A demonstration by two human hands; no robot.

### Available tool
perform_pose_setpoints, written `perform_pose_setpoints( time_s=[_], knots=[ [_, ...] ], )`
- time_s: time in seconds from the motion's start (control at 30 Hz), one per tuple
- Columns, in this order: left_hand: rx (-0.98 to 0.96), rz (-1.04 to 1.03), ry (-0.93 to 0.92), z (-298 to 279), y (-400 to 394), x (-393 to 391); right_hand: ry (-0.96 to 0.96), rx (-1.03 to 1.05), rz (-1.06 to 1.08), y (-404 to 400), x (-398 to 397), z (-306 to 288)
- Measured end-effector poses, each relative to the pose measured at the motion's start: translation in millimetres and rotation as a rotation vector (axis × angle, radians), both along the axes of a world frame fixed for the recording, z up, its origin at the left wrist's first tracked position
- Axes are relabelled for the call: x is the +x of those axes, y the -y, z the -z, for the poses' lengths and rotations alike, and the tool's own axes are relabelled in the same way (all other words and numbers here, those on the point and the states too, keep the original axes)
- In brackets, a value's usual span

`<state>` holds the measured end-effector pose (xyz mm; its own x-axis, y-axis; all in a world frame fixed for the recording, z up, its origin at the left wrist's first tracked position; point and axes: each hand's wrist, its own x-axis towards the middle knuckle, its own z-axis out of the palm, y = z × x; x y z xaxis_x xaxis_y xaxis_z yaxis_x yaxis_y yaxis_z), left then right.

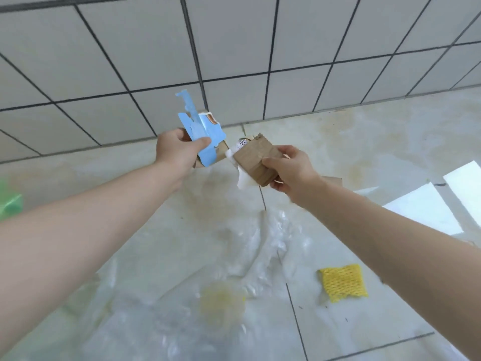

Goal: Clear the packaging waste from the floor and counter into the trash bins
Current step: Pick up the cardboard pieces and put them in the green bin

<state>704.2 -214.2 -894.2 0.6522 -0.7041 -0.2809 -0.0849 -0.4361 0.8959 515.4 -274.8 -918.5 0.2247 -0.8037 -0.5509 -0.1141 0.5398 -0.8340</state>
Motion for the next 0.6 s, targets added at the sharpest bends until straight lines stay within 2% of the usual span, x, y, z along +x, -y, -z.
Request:
perform_pose_setpoints(
  time_s=[0.27,0.43,0.6],
  knots=[
    [-0.06,-0.041,0.073,-59,-171,27,-0.087,-0.134,-0.333,-111,39,-57],
    [-0.081,-0.168,0.085,-82,-270,27,-0.102,-0.182,-0.55,-187,53,-92],
    [-0.048,-0.239,0.257,-103,-365,37,-0.154,-0.229,-0.765,-255,64,-122]
  ],
)
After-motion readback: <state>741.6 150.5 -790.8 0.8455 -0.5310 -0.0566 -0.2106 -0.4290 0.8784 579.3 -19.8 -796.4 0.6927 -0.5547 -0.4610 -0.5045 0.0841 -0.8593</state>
